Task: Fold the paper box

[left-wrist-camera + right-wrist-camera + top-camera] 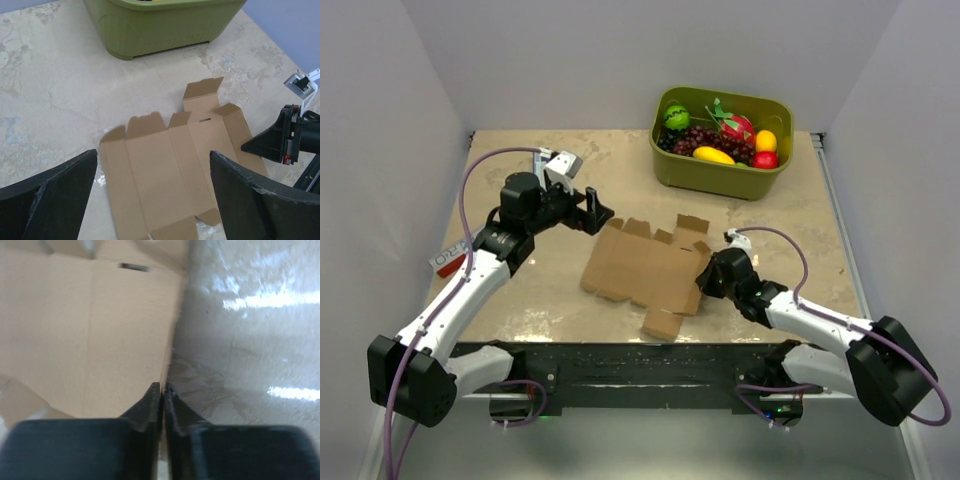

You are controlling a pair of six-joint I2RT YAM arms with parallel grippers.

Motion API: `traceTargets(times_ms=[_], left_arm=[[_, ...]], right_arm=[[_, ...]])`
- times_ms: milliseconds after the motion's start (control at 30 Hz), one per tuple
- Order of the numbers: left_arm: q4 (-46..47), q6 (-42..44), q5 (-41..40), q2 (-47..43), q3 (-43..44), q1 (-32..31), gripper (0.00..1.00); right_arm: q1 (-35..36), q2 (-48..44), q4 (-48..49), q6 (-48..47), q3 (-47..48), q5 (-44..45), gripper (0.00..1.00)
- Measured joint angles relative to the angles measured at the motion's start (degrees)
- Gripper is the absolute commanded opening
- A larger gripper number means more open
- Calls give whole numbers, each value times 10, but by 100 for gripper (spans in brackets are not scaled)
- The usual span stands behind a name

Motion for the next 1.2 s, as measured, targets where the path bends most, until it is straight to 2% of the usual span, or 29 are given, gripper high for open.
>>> traceTargets(times_ms=[233,333,500,700,1200], left_arm=[[24,9,78,0,-10,0,99],[30,20,114,-1,-12,0,99],[31,46,123,-17,-17,0,99],[36,72,106,-43,-23,0,100],[65,125,65,-41,-47,-29,100]], right_arm=[[0,-40,-59,-152,91,-23,0],[0,-57,-86,-232,143,-67,0],[0,-54,-107,-299,199,-146,0],[0,-22,-171,-351,264,-188,0],[1,4,-243,-393,306,-241,0]])
